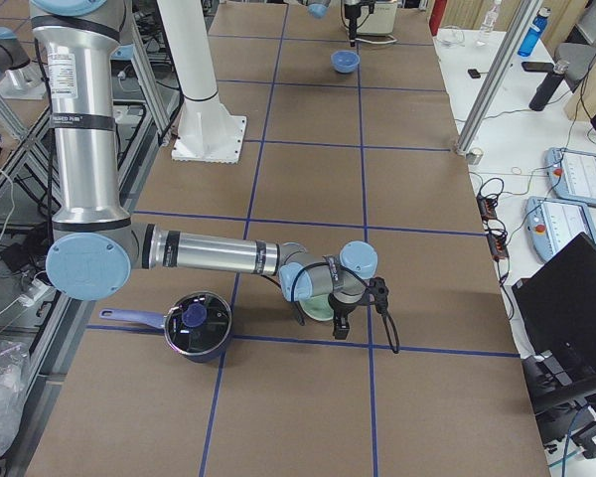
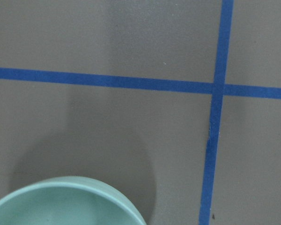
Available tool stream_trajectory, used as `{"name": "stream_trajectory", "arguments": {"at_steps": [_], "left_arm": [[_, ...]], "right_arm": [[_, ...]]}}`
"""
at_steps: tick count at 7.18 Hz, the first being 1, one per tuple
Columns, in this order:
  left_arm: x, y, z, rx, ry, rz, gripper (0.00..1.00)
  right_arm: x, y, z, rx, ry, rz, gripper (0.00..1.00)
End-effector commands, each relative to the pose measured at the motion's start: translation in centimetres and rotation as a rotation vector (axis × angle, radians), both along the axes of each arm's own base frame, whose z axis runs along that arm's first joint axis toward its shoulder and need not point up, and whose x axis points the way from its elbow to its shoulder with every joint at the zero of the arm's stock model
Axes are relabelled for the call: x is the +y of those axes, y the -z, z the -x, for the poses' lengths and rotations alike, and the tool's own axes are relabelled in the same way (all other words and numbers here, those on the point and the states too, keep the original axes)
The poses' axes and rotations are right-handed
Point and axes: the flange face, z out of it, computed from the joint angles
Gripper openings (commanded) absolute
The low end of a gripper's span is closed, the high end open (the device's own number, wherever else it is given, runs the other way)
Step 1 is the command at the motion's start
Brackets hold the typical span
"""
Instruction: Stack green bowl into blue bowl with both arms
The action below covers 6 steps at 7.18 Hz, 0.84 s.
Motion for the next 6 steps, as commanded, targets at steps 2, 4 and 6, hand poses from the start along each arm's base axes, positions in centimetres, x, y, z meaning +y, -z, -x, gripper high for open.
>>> {"name": "stream_trajectory", "arguments": {"at_steps": [2, 4, 6], "left_arm": [[0.6, -2.3, -2.9, -0.015, 0.013, -0.018, 0.97], [1.0, -3.0, -3.9, -0.011, 0.006, -0.014, 0.97], [1.1, -2.9, -4.0, -0.008, 0.004, -0.015, 0.89]], "right_arm": [[0.6, -0.5, -0.1, -0.003, -0.003, -0.002, 1.0], [0.6, -0.4, -0.1, -0.004, -0.003, -0.003, 1.0], [0.6, -0.3, -0.1, -0.003, -0.001, -0.009, 0.93]]}}
